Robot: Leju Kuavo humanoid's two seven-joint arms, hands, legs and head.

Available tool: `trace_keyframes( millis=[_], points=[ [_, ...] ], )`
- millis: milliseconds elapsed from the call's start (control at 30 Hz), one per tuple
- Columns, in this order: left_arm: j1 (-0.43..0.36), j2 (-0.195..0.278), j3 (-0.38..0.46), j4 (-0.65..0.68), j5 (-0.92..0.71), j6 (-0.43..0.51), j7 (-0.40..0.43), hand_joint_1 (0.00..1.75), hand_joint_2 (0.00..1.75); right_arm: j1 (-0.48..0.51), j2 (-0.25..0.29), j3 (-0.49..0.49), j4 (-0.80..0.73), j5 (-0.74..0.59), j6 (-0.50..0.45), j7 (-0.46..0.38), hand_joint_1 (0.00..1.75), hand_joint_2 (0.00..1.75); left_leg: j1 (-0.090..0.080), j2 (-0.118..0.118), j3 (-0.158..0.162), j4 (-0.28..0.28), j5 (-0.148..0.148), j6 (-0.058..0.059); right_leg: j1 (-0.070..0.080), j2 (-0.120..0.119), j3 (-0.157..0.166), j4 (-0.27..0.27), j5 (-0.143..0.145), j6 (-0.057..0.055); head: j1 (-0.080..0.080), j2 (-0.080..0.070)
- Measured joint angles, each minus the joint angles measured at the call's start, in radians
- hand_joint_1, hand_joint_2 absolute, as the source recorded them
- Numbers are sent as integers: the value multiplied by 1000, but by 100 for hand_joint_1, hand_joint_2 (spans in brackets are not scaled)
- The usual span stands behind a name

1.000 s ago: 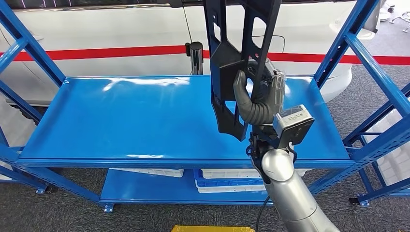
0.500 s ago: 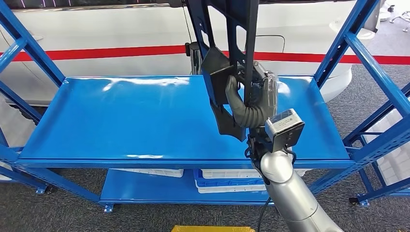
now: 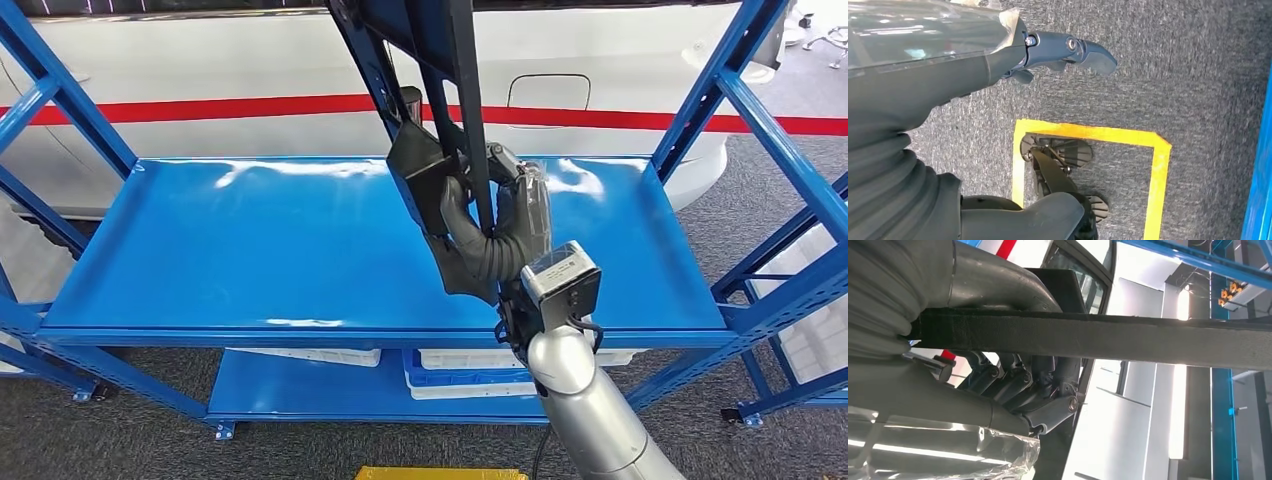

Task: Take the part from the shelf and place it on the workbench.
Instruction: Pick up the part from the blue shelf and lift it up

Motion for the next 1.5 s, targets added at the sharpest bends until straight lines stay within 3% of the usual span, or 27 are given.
trace_keyframes(
  millis=[100,133,233,267,300,333,367,433,500,567,633,667,733,767,800,833,933,1000,1100,1167,1233,1300,1333,1367,1433,1500],
  points=[
    [2,0,3,-1,1,3,-13,0,175,4,11,-9,-9,2,8,2,175,175,5,2,13,-23,17,18,5,-1,-2,-3,2,11,1,0],
    [1,-1,4,-1,1,4,-17,0,175,4,13,-14,-11,3,11,2,175,175,9,3,20,-34,26,25,7,-2,-16,21,-10,10,3,0],
    [1,-2,4,-3,-1,1,-23,0,175,14,15,-29,-12,4,16,2,175,175,12,6,26,-43,33,31,7,-3,-112,204,-73,2,7,0],
    [1,-2,4,-3,-2,0,-23,0,175,20,14,-33,-12,4,17,2,175,175,12,5,27,-42,32,30,6,-3,-140,251,-81,4,7,0],
    [1,-2,4,-3,-2,-2,-24,0,175,26,13,-36,-12,4,17,1,175,175,12,4,28,-42,30,27,4,-3,-152,264,-76,11,7,0],
    [1,-2,4,-3,-3,-3,-26,0,175,31,13,-39,-12,4,17,0,175,175,14,2,31,-40,26,23,2,-4,-143,234,-54,20,7,0],
    [1,-2,4,-3,-3,-4,-28,0,175,33,13,-41,-12,5,18,-3,175,175,16,1,34,-37,21,17,-1,-5,-116,170,-21,31,8,0],
    [1,-2,4,-3,-4,-4,-35,0,175,35,14,-47,-12,8,22,-8,175,175,16,-1,33,-25,5,2,-3,-4,-57,48,21,38,10,0],
    [2,0,5,-3,-4,-4,-41,0,175,38,17,-51,-12,11,30,-12,175,175,14,-2,27,-14,-5,-10,0,0,-39,13,23,25,8,0],
    [2,0,5,-3,-5,-5,-44,0,175,41,19,-55,-13,14,37,-15,175,175,17,-2,25,-10,-12,-15,1,4,-42,17,19,10,4,0],
    [2,-1,5,-3,-5,-5,-46,0,175,42,22,-57,-13,18,43,-19,175,175,21,0,11,27,-37,-21,1,5,-39,17,15,-4,2,0],
    [2,-1,6,-3,-5,-5,-48,0,175,42,25,-58,-13,20,47,-21,175,175,22,0,-13,76,-61,-23,2,5,-38,16,14,-10,0,0],
    [4,0,7,-3,-5,-5,-50,0,175,43,28,-59,-12,24,52,-23,175,175,21,0,-92,215,-116,-24,9,4,-38,16,13,-17,0,0],
    [6,0,8,-3,-5,-6,-52,0,175,44,29,-59,-11,26,53,-23,175,175,21,0,-128,271,-130,-22,13,4,-38,16,13,-20,0,0],
    [9,-1,9,-3,-5,-6,-53,0,175,45,29,-59,-10,28,54,-23,175,175,20,0,-149,295,-125,-18,18,5,-38,16,13,-21,0,0],
    [11,-1,11,-3,-5,-6,-55,0,175,46,30,-59,-10,30,55,-23,175,175,18,0,-150,280,-100,-11,22,5,-38,16,14,-23,0,0],
    [12,0,16,-3,-6,-6,-61,0,175,46,35,-60,-9,36,57,-25,175,175,1,3,-79,98,2,25,32,6,-37,15,19,-27,1,0],
    [11,1,18,-3,-7,-6,-64,0,175,46,37,-61,-9,38,59,-27,175,175,-11,8,-55,38,22,39,30,4,-38,14,24,-23,2,0],
    [12,0,18,-3,-8,-6,-66,0,175,46,41,-64,-9,40,60,-29,175,175,-14,12,-54,21,45,43,30,0,-44,15,29,-7,2,0],
    [11,-1,18,-4,-8,-6,-67,0,175,46,41,-68,-8,40,60,-31,175,175,-8,13,-56,3,68,45,33,-1,-67,63,-4,-7,4,0],
    [11,-2,18,-4,-10,-7,-68,0,175,50,40,-71,-7,40,60,-33,175,175,-7,15,-68,1,80,48,27,-1,-111,180,-72,-14,6,0],
    [12,-3,18,-4,-14,-7,-70,0,175,58,38,-72,-6,41,61,-34,175,175,-6,16,-82,2,90,45,19,-1,-133,267,-111,-7,6,0],
    [13,-4,18,-4,-16,-8,-71,0,175,61,36,-72,-6,41,61,-34,175,175,-5,16,-88,3,95,43,15,-2,-119,261,-109,2,6,0],
    [14,-4,18,-4,-17,-8,-71,0,175,63,35,-72,-6,41,61,-34,175,175,-4,16,-93,6,98,39,10,-3,-85,216,-95,14,6,0],
    [14,-6,18,-4,-18,-8,-72,0,175,64,33,-73,-6,41,60,-35,175,175,-4,16,-105,17,100,31,4,-4,-2,85,-64,31,7,0],
    [13,-6,18,-4,-19,-8,-73,0,175,66,33,-74,-6,42,60,-35,175,175,-6,16,-116,30,102,19,5,-2,36,16,-52,25,6,0]
  ],
)
